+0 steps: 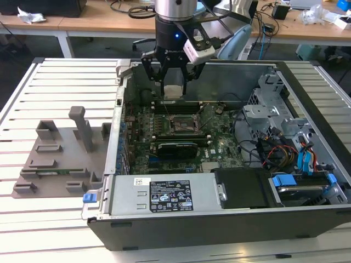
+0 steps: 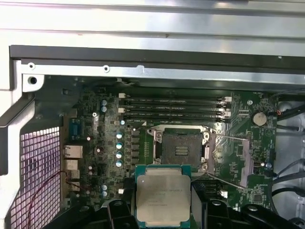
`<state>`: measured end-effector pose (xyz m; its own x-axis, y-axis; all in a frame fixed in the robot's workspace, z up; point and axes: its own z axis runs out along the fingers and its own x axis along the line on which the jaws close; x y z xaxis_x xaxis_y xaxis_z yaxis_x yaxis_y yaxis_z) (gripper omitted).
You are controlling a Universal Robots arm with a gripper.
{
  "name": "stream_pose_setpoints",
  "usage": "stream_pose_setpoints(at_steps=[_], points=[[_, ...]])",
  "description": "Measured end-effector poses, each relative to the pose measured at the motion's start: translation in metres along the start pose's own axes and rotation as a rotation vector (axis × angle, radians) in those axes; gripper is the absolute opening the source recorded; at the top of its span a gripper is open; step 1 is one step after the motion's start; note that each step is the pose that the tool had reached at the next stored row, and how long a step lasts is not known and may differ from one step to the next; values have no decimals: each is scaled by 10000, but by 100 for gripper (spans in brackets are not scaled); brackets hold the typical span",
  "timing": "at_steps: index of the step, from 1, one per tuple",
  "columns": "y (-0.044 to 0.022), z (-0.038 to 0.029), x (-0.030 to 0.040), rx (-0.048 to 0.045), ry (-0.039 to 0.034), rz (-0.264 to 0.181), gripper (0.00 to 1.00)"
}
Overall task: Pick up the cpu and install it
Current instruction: 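Pick up the cpu and move it towards the insertion slot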
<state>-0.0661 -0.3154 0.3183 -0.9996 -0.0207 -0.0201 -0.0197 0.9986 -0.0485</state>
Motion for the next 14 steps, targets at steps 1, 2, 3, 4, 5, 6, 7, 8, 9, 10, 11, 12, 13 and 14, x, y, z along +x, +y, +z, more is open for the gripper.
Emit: stream_pose_setpoints(at_steps=[1,2,3,4,5,6,7,8,9,10,11,12,13,14], points=[[4,16,-10,3,0,-1,55],[7,25,-15,4,1,-1,55],[8,32,-20,6,1,-1,55],[11,41,-26,6,1,-1,55],[14,51,-31,8,0,-1,55],[20,67,-39,11,0,-1,55],[28,78,-45,15,2,-1,55],[46,94,-52,20,0,-3,55],[55,101,-55,24,0,-5,55],[69,110,-61,28,1,-7,55],[85,118,-70,31,1,-10,55],[105,133,-81,36,0,-13,55],[122,150,-94,44,0,-17,55],[132,164,-109,54,0,-19,55]])
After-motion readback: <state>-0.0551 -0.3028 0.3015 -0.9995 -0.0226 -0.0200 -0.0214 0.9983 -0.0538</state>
